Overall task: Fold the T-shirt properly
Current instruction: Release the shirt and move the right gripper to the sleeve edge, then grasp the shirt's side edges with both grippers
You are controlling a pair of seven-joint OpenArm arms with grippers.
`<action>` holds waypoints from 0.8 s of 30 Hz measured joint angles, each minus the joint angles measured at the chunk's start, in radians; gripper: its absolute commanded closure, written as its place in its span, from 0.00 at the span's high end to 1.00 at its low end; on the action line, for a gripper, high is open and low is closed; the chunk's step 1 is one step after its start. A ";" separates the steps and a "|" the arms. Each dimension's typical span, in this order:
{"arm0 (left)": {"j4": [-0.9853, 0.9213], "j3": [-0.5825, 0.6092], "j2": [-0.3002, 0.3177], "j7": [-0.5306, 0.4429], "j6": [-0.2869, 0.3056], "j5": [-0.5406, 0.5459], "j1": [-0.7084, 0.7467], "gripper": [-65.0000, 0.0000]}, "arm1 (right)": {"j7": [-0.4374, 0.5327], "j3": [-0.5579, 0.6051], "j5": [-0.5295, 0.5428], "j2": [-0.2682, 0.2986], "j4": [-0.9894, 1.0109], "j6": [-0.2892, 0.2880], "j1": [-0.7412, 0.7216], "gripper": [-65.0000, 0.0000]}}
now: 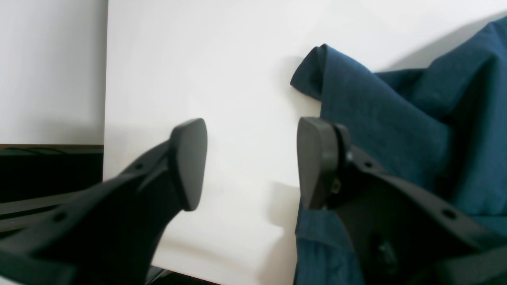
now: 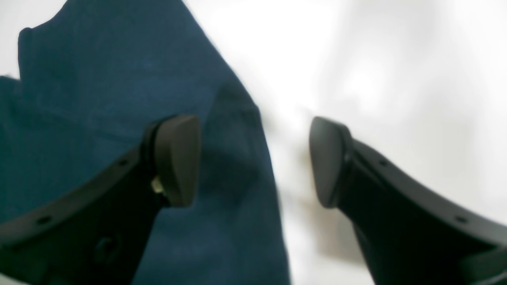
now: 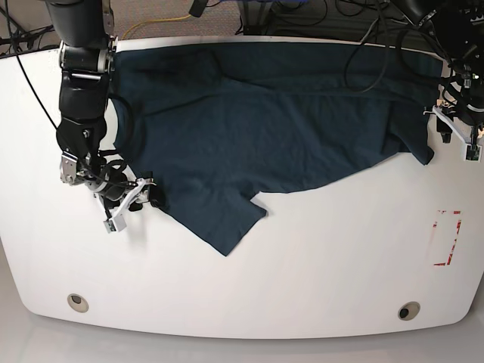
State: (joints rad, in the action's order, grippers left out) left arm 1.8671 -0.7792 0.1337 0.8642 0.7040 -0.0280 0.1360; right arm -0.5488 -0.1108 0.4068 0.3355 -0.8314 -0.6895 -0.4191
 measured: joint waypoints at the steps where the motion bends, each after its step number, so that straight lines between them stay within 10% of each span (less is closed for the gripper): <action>1: 0.000 0.000 0.000 0.000 0.000 0.001 0.000 0.51 | 0.006 0.021 -0.001 0.000 0.014 0.000 -0.013 0.64; 9: -0.072 0.000 -0.001 -0.003 0.001 0.002 -0.010 0.52 | 0.029 0.080 0.008 -0.056 0.021 0.000 -0.027 0.60; 16: -0.142 -0.002 -0.001 0.031 -0.016 0.008 -0.072 0.71 | 0.022 0.080 -0.001 -0.069 0.023 -0.002 -0.025 0.24; 24: -0.274 -0.002 0.006 0.033 -0.101 0.010 -0.187 0.74 | 0.020 0.108 -0.002 -0.085 0.023 0.001 -0.025 0.11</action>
State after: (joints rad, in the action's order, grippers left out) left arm 1.5936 -0.7811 0.1394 0.8974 0.6033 -0.0185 -0.0513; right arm -0.5289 -0.0029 0.4046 0.2501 -0.8082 -0.6888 -0.4442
